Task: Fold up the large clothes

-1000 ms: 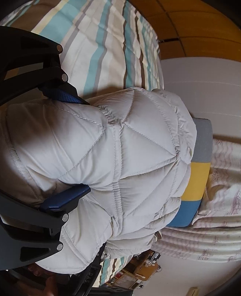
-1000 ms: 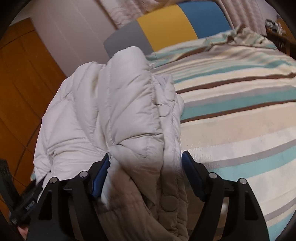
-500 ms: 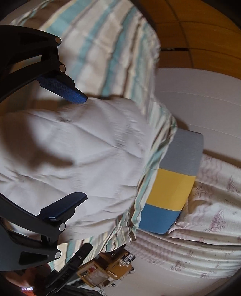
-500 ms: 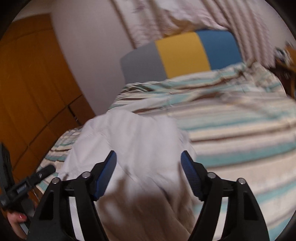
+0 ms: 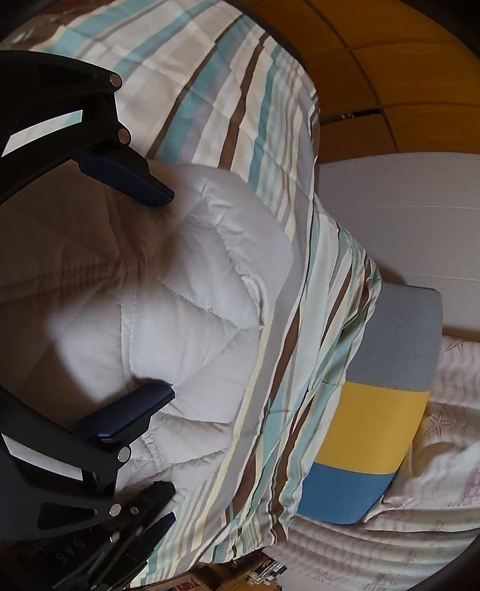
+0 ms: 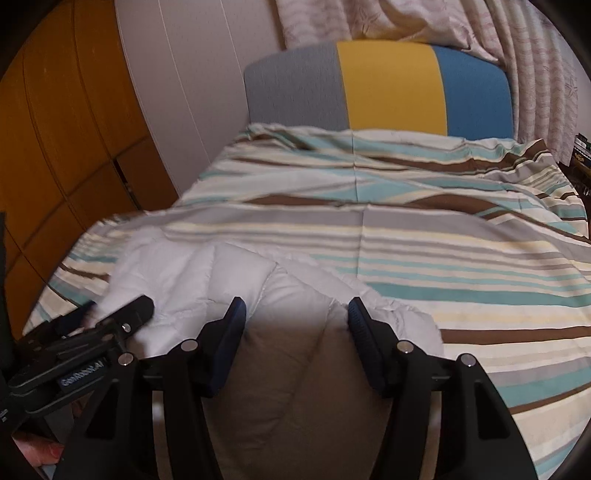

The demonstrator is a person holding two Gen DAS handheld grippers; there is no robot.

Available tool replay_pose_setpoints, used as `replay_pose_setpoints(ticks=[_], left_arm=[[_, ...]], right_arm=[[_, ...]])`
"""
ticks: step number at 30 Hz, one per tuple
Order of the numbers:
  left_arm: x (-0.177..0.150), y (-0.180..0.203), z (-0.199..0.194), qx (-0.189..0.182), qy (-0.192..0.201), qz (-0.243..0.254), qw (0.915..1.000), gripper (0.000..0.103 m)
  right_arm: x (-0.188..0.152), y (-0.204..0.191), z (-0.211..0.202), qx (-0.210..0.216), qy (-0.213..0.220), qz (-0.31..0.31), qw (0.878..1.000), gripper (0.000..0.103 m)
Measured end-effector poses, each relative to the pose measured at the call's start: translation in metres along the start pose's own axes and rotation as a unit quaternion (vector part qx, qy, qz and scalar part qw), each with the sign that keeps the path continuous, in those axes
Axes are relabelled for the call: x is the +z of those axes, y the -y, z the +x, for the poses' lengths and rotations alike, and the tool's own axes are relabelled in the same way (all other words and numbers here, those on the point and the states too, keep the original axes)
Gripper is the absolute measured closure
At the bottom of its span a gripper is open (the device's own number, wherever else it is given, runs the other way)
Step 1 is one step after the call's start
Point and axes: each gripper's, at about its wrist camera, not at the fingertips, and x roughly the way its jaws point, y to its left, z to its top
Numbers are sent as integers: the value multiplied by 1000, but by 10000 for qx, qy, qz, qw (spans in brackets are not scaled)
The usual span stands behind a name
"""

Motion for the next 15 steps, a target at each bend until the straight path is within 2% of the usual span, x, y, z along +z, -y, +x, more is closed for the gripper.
replay_pose_setpoints(ticks=[3,6,15], left_arm=[[-8,-1,11,27,135,86,9999,3],[-11,-3,20,-58,105,0,9999,3],[-13,-3,45,-24,-5,11,10000,3]], right_arm=[[-7,-1,18,-75,-20,-92,9999,45],[-13,-4,30,-207,-20,-223,9995,45],[-19,2,55,-175,-161,-74,9997,44]])
